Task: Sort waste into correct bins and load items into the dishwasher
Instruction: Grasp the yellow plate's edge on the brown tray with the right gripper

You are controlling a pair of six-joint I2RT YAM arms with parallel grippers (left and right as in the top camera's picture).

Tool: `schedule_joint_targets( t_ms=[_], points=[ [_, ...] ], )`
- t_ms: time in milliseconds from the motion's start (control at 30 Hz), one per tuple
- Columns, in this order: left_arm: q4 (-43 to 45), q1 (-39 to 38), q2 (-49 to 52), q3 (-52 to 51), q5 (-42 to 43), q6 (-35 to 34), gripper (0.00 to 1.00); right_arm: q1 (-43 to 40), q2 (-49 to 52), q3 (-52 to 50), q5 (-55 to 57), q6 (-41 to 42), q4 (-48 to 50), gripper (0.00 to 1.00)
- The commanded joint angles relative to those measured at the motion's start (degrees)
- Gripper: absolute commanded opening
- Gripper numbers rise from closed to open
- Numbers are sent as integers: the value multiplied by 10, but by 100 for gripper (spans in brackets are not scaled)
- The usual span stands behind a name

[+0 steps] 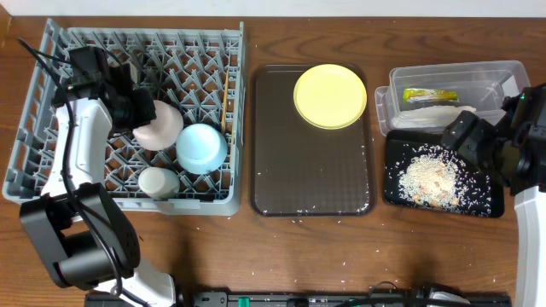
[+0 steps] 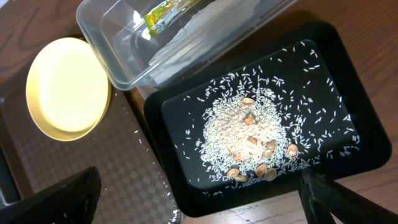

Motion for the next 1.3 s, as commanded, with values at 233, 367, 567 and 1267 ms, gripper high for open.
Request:
schedule_joint_targets(
  t_ms=[233,367,567,1267],
  points=[
    [-56,-45,-52,7,20,-4,8,-3,-1,3,2,5,0,99],
    [-68,-89,-144,8,11,-12,17,-3,-1,3,2,5,0,99],
    [-115,-148,-278,8,-99,-37,52,-3,-1,3,2,5,0,99],
    [-205,-148,-366,8,44,-37,89,196,73,-24,-109,131,111,87]
  ],
)
